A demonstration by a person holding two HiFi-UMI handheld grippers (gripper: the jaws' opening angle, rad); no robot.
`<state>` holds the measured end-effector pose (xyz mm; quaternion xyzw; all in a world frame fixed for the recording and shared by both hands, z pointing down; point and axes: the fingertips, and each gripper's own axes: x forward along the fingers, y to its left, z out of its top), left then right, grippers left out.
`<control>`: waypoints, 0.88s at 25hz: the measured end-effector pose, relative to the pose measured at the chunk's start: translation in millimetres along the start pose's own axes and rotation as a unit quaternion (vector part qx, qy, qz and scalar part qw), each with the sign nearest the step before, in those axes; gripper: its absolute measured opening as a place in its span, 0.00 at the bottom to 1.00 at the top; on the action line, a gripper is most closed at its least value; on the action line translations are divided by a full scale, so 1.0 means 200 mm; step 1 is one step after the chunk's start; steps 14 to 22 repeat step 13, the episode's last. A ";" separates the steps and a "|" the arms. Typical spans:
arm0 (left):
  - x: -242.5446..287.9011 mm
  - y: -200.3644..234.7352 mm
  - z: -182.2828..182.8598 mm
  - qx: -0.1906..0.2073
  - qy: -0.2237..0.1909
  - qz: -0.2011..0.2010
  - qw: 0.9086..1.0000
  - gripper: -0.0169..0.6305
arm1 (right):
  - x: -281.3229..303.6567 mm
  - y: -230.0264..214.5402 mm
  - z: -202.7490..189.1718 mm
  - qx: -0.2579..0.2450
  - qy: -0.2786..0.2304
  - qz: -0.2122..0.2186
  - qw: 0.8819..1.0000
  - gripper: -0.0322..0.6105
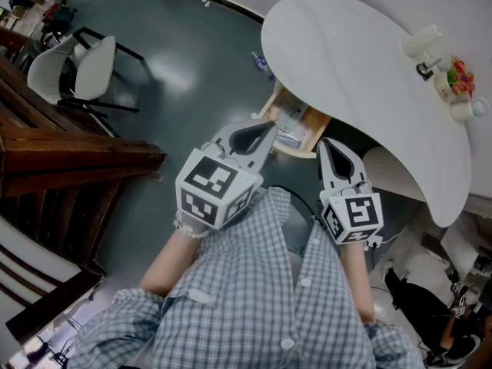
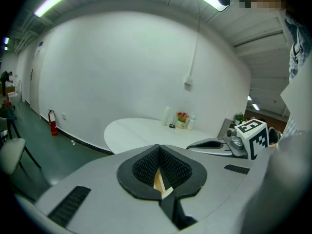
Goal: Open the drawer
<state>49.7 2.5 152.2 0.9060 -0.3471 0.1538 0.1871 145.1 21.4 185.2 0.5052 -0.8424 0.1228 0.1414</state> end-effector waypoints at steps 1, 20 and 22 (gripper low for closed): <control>0.00 0.00 0.00 0.000 0.000 0.000 1.000 0.02 | 0.00 0.00 0.00 0.000 0.001 0.000 1.000 0.06; 0.00 0.00 -0.01 0.000 0.000 -0.001 1.000 0.02 | 0.01 0.01 -0.02 0.000 0.006 0.001 1.000 0.06; 0.00 0.00 -0.01 0.000 0.000 -0.001 1.000 0.02 | 0.01 0.01 -0.02 0.000 0.006 0.001 1.000 0.06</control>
